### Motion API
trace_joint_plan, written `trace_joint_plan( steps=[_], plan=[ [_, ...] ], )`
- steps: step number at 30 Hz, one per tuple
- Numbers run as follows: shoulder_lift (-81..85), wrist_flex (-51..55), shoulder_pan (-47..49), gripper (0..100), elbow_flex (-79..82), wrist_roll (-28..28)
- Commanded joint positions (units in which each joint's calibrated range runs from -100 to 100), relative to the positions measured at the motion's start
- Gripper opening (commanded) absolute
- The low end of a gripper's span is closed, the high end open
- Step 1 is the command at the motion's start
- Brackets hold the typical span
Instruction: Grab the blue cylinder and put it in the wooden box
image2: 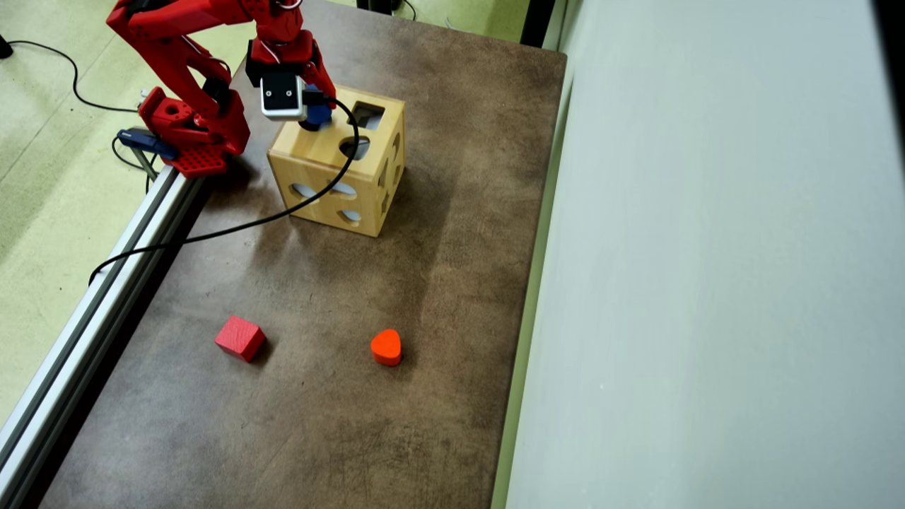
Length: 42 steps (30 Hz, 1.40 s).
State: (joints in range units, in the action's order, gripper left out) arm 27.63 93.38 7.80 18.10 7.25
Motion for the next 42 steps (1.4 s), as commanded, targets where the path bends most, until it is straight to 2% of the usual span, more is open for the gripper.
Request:
trace_joint_plan(
  steps=[1, 10, 22, 30, 42],
  plan=[
    [0.9, -0.1, -0.1, 13, -0.2, -0.2],
    [1.7, -0.5, -0.2, 13, 6.3, -0.2],
    [1.0, -1.2, -0.2, 14, 5.7, -0.2],
    [1.0, -3.6, -0.2, 27, 5.7, -0.1],
    [1.8, -3.0, -0.1, 27, 5.7, 0.0]
  ],
)
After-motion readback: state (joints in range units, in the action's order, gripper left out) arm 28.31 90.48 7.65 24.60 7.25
